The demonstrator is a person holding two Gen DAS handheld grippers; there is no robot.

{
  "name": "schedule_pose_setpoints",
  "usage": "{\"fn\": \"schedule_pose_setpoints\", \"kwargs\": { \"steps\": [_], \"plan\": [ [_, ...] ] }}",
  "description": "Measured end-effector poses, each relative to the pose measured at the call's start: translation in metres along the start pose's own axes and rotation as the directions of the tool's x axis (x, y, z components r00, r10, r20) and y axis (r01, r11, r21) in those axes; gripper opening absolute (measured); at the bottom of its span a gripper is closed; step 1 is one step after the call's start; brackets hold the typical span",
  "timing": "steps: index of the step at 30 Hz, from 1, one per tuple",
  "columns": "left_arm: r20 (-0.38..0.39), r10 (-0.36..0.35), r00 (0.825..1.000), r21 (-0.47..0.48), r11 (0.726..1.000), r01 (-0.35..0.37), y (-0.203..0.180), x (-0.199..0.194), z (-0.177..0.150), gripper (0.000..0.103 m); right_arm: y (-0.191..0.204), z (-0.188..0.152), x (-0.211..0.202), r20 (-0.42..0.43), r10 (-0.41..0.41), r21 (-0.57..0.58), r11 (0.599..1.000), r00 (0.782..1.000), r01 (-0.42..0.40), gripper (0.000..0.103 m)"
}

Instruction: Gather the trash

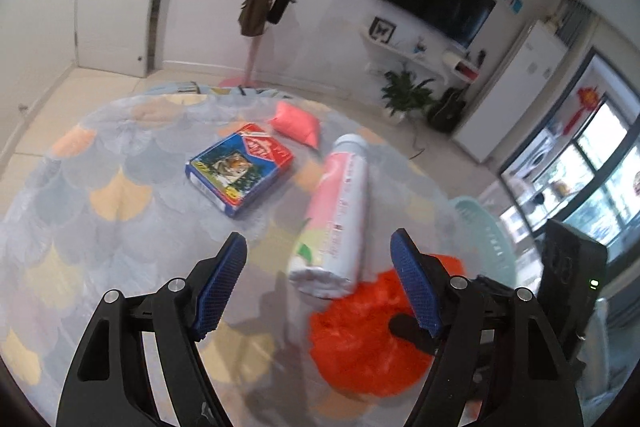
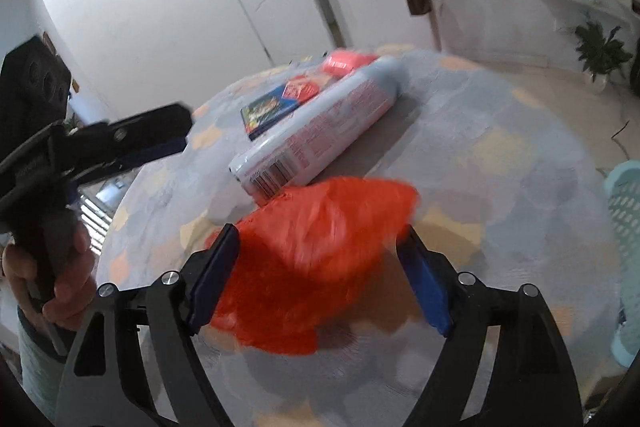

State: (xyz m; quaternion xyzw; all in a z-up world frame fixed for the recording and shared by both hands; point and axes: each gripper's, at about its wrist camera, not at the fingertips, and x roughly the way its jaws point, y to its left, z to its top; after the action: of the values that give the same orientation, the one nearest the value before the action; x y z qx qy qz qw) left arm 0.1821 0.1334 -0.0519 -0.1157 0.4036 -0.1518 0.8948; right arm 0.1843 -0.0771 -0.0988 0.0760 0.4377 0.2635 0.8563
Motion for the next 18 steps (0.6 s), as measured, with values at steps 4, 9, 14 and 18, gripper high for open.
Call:
{"fn": "schedule_pose_setpoints", "kwargs": {
  "steps": [4, 9, 14, 18],
  "plan": [
    [-0.011, 0.028, 1.000, 0.044, 0.999, -0.028, -0.010, 0.011, 0.001, 0.072, 0.003, -0.002, 0.002, -0.018, 0.012, -0.012, 1.000, 1.000, -0.012, 0.077],
    [-0.053, 0.038, 0.998, 0.088, 0.996, -0.033, -0.023, 0.036, 0.017, 0.074, 0.006, -0.011, 0.001, -0.044, 0.069, -0.054, 0.996, 0.997, -0.071, 0.053],
    [-0.104, 0.128, 0.986, 0.164, 0.980, -0.110, -0.037, 0.069, 0.024, 0.073, 0.006, -0.023, -0.021, -0.028, 0.122, -0.067, 0.990, 0.992, -0.124, 0.024],
    [-0.128, 0.163, 0.978, 0.188, 0.973, -0.137, -0.046, 0.085, 0.020, 0.069, -0.008, -0.031, -0.049, 0.028, 0.090, -0.069, 0.994, 0.996, -0.088, 0.019]
  ]
}}
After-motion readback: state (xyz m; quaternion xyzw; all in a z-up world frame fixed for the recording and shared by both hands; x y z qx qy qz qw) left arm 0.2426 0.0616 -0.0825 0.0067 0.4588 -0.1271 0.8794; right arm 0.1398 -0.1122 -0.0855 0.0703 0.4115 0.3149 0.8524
